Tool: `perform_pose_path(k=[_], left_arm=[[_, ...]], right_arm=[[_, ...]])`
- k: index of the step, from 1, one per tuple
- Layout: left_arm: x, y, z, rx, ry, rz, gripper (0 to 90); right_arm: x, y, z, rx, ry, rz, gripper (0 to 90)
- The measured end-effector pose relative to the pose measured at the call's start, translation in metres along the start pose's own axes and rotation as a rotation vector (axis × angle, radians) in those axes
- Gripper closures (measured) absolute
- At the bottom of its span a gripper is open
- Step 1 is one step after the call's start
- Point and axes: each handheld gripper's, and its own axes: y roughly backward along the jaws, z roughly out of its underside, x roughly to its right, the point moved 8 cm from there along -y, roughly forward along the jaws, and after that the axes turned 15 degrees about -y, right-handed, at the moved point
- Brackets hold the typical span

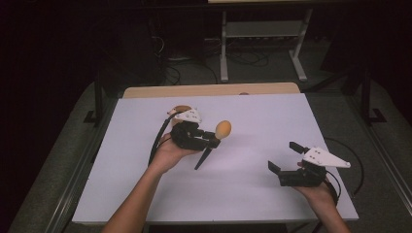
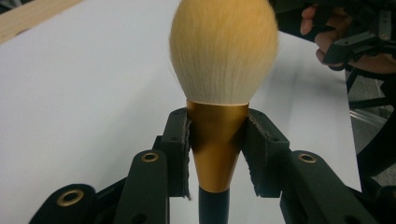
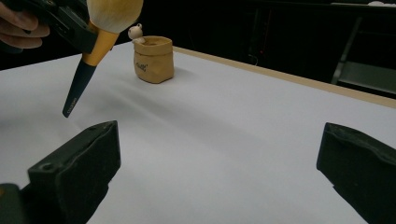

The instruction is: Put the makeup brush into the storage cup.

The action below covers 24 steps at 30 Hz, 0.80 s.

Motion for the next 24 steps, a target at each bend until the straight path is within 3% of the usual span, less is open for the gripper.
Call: perform_pose_path(k=[14,24], left_arm=[[-0.006,0.016,-0.006,0.086,0.002,-0.033,63.4],[-0.014,0.028,-0.009,0.148,0.009,-0.09,63.5]], right_arm=[[0.0,0.0,0.0,0.002,0.002,-0.002,0.0],[-0.001,0.0,0.0,0.0,-0.001,-0.003,0.0]])
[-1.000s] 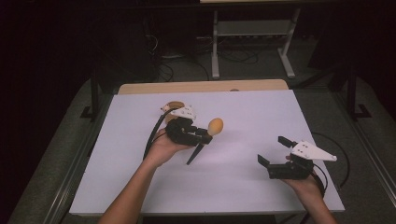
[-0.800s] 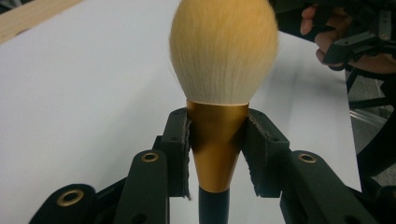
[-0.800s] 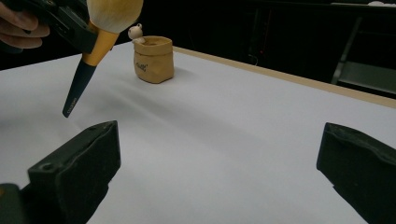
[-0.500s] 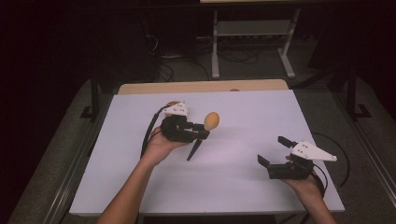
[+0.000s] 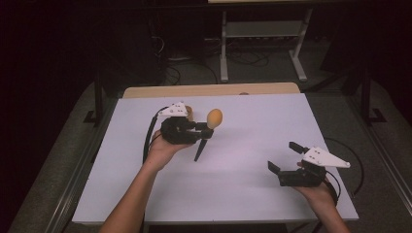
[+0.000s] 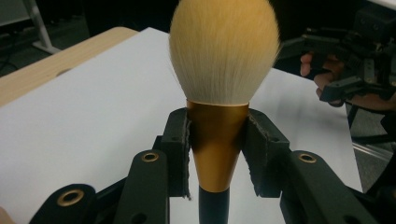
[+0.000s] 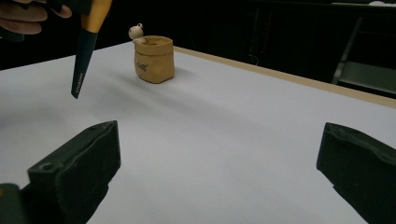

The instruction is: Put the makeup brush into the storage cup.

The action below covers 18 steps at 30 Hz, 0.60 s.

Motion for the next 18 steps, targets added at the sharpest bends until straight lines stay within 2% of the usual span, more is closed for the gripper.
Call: perform_pose_path(k=[6,18], left_arm=[[-0.005,0.006,-0.002,0.029,0.01,-0.03,63.5],[-0.023,0.025,-0.002,0.088,0.013,-0.118,63.5]], right_arm=[[0.0,0.0,0.001,-0.009,-0.005,0.002,0.0],[-0.001,-0.003,0.002,-0.011,0.005,-0.002,0.0]])
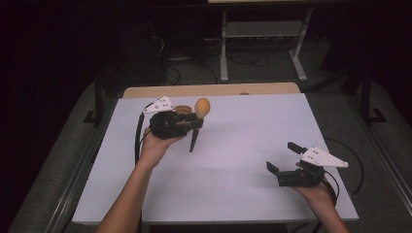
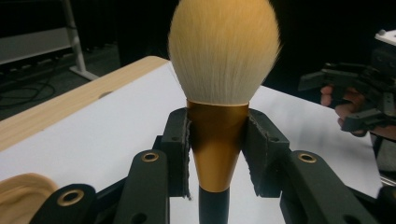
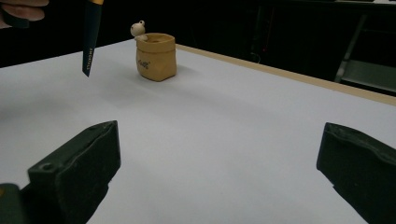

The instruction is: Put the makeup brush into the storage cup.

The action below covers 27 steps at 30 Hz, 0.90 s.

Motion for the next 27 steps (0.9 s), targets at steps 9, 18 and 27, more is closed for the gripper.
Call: perform_pose_path(k=[9,18,27], left_arm=[[-0.009,0.01,-0.003,0.025,0.007,-0.048,63.5],[-0.022,0.02,-0.003,0.062,0.017,-0.103,63.5],[-0.031,0.027,-0.004,0.095,0.02,-0.147,63.5]], right_arm=[[-0.001,0.001,-0.001,0.009,0.004,0.0,0.0],[-0.001,0.001,-0.001,0.009,0.002,0.001,0.0],[-0.002,0.001,-0.001,0.005,0.004,0.0,0.0]])
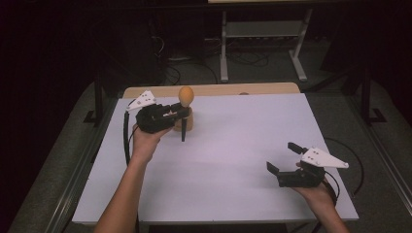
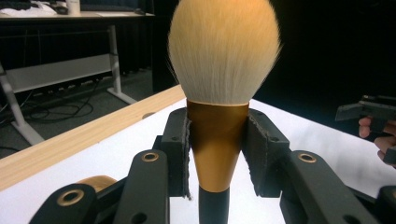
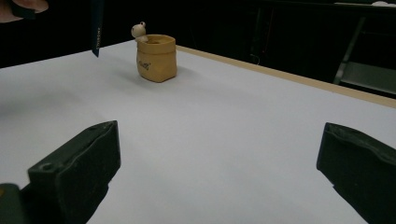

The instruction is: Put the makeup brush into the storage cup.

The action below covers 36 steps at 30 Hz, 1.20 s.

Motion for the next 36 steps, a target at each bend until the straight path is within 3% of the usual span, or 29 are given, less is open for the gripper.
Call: perform_pose_path(k=[14,36], left_arm=[[-0.009,-0.005,-0.001,0.022,-0.011,-0.014,63.5],[-0.038,-0.014,-0.016,0.06,-0.012,-0.059,63.4]], right_arm=[[-0.001,0.0,0.0,-0.001,-0.003,-0.002,0.0],[-0.001,0.001,-0.003,0.017,0.002,-0.002,0.0]])
